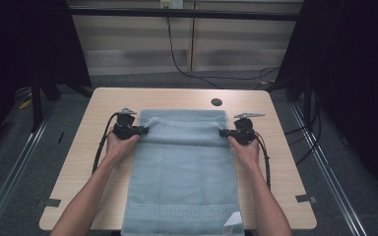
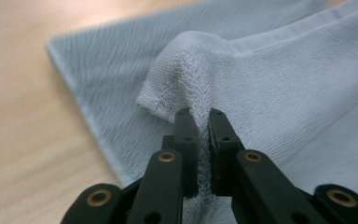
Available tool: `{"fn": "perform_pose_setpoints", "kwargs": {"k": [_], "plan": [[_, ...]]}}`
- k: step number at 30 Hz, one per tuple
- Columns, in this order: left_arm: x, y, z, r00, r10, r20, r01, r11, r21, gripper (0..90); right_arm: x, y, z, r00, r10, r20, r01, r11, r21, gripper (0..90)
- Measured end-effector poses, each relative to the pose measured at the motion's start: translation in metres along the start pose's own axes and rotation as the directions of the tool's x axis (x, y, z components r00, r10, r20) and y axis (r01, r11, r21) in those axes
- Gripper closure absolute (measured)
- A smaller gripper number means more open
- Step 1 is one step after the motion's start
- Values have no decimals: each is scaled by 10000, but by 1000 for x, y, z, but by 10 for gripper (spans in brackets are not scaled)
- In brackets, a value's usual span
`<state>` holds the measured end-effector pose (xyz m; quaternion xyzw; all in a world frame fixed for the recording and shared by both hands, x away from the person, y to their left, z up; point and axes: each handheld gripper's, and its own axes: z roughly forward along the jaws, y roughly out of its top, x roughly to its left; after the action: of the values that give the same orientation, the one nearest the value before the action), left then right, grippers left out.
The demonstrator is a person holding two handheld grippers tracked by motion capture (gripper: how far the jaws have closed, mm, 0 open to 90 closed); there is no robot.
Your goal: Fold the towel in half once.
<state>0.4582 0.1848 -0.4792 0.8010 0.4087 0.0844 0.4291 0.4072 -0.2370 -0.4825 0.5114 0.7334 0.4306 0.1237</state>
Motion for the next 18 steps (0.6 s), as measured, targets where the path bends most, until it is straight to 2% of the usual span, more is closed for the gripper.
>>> {"fn": "perform_pose_setpoints", "kwargs": {"k": [1,3,5,7,9,12,15,16,18], "plan": [[-2,4,-6,9999,126,30,-125,9997,-221,844,0,6,-7,9999,-25,-108,22,9996,-292,863],[-8,12,-21,9997,76,221,-58,9967,-807,844,2,19,-24,9995,-145,-272,118,9954,-953,863],[-12,21,-38,9979,-31,642,106,9932,-1158,843,7,31,-40,9991,-326,-278,283,9893,-1431,864],[-17,27,-52,9974,59,714,48,9889,-1487,843,13,41,-56,9982,-475,-355,401,9819,-1852,864],[-24,32,-70,9963,268,820,-109,9822,-1877,843,20,49,-69,9969,-618,-483,496,9738,-2220,863],[-36,38,-96,9937,758,819,-553,9720,-2285,843,31,57,-90,9935,-991,-559,810,9608,-2651,863],[-49,43,-122,9889,1167,920,-873,9571,-2762,842,42,62,-108,9892,-1311,-655,1061,9490,-2970,863],[-53,43,-130,9877,1227,973,-889,9509,-2965,841,46,63,-115,9874,-1428,-688,1159,9466,-3009,863],[-59,40,-144,9816,1267,1431,-740,9422,-3269,841,54,63,-128,9835,-1658,-722,1366,9427,-3043,863]]}}
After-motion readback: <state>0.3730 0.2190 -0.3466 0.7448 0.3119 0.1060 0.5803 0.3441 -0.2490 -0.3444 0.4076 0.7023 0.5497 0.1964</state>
